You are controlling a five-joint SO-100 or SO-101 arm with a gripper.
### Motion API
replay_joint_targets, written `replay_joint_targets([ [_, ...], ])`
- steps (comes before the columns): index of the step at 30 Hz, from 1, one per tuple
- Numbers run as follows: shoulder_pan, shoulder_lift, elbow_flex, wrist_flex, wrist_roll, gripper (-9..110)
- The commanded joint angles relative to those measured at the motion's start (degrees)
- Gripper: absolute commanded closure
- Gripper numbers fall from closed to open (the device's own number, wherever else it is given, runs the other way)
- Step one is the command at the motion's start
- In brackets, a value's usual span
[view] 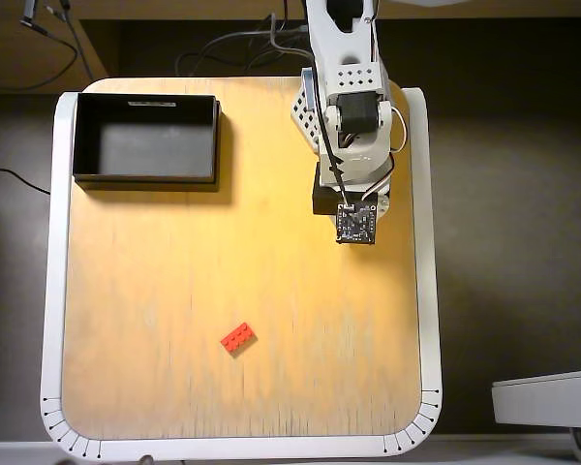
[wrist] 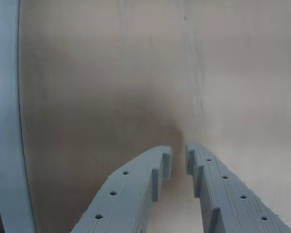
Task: Grasp a lego block and put it in the bin.
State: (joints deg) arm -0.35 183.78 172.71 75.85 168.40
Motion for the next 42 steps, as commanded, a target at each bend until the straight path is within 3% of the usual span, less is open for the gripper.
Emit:
replay_joint_targets([
  [1, 0.88, 5.19, 9.23, 0.26, -0.18, 101],
  [18, 0.88, 5.19, 9.23, 0.26, 0.00, 101],
  [23, 0.88, 5.10, 9.23, 0.26, 8.26, 101],
  [29, 0.88, 5.10, 9.23, -0.09, 9.67, 101],
  [42, 4.83, 3.08, 8.17, -17.31, 9.76, 101],
])
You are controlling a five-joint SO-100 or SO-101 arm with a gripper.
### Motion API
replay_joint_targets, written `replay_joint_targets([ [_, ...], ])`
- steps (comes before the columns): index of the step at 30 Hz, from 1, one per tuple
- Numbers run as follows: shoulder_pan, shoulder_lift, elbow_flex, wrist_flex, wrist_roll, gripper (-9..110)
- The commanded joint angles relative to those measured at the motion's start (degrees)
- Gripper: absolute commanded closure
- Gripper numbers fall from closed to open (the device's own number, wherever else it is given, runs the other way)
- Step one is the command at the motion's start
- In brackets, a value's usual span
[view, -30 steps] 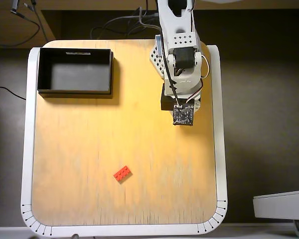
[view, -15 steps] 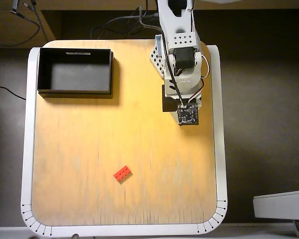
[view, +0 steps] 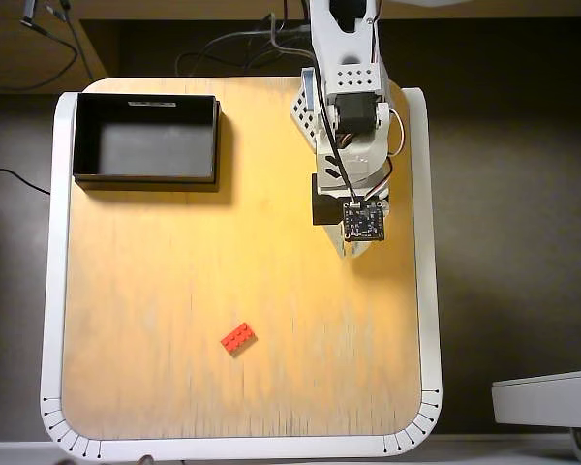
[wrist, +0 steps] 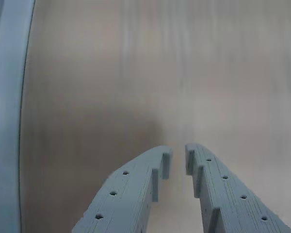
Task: Grasp a lego block and put it in the bin.
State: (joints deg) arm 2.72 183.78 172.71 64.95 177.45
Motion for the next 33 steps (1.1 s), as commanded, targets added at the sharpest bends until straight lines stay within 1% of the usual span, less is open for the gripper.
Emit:
replay_joint_targets([
  [1, 2.37, 1.41, 7.12, -8.88, 0.79, 101],
  [4, 4.31, -4.39, 1.32, -12.48, 0.18, 101],
  [17, 12.13, -35.24, -35.51, -12.57, -10.81, 101],
  [23, 15.64, -48.25, -44.65, -12.57, -10.99, 97],
  [30, 20.83, -59.41, -51.86, -12.66, -12.13, 89],
  [33, 22.85, -63.90, -53.44, -15.21, -13.10, 87],
])
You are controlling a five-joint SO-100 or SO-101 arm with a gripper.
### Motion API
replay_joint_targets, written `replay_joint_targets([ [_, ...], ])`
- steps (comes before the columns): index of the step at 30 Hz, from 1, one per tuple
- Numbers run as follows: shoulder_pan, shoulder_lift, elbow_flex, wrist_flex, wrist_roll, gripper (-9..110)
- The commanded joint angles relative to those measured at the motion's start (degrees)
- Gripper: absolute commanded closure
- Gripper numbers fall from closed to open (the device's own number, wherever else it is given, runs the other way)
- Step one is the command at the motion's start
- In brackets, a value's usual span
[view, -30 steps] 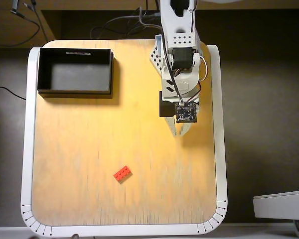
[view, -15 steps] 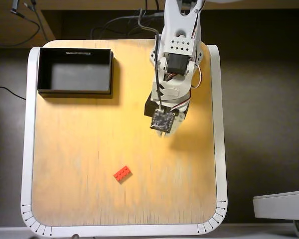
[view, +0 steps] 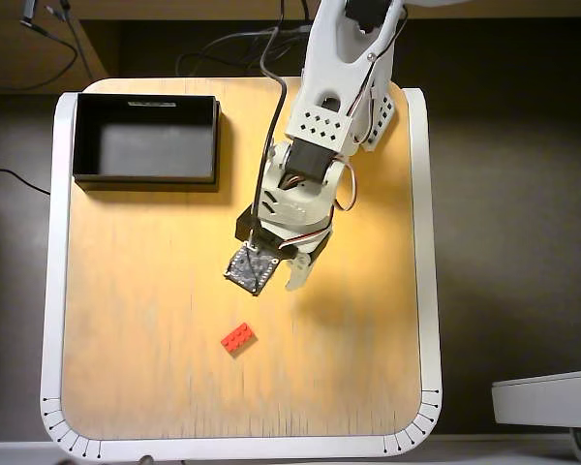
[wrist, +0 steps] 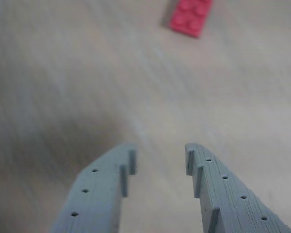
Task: Grasp a lego block and put it in the bin.
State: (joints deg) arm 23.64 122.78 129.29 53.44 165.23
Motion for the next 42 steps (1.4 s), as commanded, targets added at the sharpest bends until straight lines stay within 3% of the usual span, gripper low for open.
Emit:
replay_joint_targets([
  [1, 2.46, -4.22, -10.37, -4.83, -1.14, 86],
  [13, 5.36, -21.62, -21.53, -10.55, -3.52, 79],
  [28, 5.45, -34.10, -34.89, 2.46, -4.31, 79],
  [42, 6.77, -43.07, -42.01, 2.64, -4.66, 79],
])
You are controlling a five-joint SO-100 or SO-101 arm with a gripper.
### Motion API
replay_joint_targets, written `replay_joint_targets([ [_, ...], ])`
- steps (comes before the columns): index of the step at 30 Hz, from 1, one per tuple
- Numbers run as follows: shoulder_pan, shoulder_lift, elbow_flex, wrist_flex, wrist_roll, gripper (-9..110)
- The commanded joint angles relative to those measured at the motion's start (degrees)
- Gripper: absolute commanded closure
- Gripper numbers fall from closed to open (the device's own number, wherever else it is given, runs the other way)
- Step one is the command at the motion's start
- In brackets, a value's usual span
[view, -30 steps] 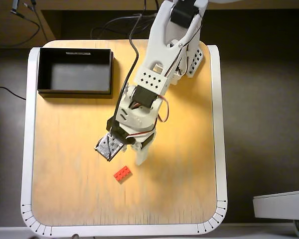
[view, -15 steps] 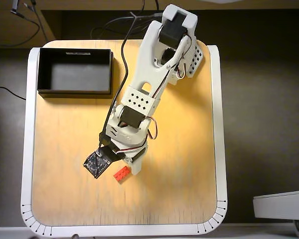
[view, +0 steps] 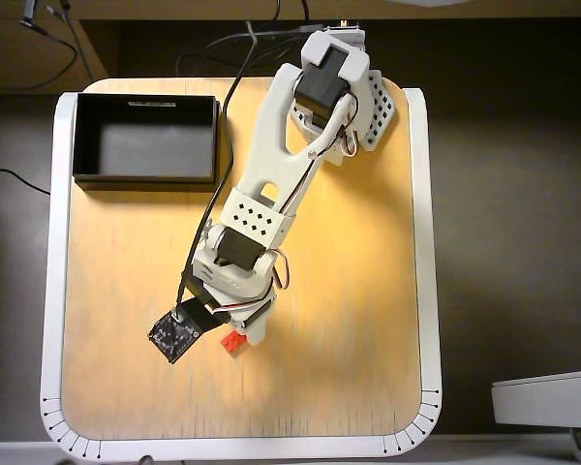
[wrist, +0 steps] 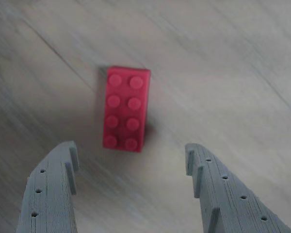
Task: Grasp a lego block and put it in the bin.
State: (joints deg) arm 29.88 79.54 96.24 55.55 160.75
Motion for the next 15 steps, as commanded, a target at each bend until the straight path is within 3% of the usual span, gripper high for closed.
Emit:
replay_joint_targets([
  [1, 0.53, -0.35, -9.32, 0.53, -0.18, 79],
  [15, 0.18, -5.45, -10.90, -2.72, -0.53, 79],
])
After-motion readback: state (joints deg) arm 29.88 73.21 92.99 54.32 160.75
